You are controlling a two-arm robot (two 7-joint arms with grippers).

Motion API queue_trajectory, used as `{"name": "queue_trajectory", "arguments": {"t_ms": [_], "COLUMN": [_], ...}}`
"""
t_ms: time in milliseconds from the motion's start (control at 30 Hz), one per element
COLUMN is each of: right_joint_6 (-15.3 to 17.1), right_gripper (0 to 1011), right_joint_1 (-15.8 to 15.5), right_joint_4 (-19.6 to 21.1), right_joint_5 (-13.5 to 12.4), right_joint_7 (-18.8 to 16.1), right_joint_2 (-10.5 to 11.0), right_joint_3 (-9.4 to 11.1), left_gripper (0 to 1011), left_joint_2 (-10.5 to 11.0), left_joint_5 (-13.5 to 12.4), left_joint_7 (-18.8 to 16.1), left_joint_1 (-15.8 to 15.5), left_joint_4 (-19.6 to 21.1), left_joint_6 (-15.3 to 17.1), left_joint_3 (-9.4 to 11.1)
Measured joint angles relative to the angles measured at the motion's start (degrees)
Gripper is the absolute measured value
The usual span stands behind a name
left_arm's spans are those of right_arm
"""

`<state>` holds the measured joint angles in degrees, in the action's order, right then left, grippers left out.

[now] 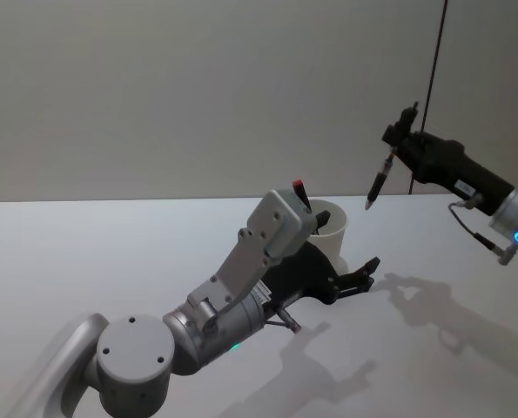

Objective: Place the pen into the pen holder.

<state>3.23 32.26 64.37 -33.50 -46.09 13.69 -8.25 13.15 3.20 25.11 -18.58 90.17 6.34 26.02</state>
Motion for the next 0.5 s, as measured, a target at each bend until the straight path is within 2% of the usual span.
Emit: {"name": "queue_trajectory", "arguments": {"t_ms": [500], "right_joint_6": [-3.1], "right_gripper": [146], "right_joint_1": [6.5], "right_joint_4": [-11.5], "right_joint_5": [0.2], "right_joint_7": [-8.4], "right_joint_2": [-1.2], "right_joint_3": [-1.1], "left_gripper": [1000], "left_joint_2": [0.0], "left_joint_5": [0.0], "left_joint_7": [0.0], "left_joint_1": [0.0], "left_joint_4": [0.0], "left_joint_6": [0.0], "left_joint_3": [0.0]}}
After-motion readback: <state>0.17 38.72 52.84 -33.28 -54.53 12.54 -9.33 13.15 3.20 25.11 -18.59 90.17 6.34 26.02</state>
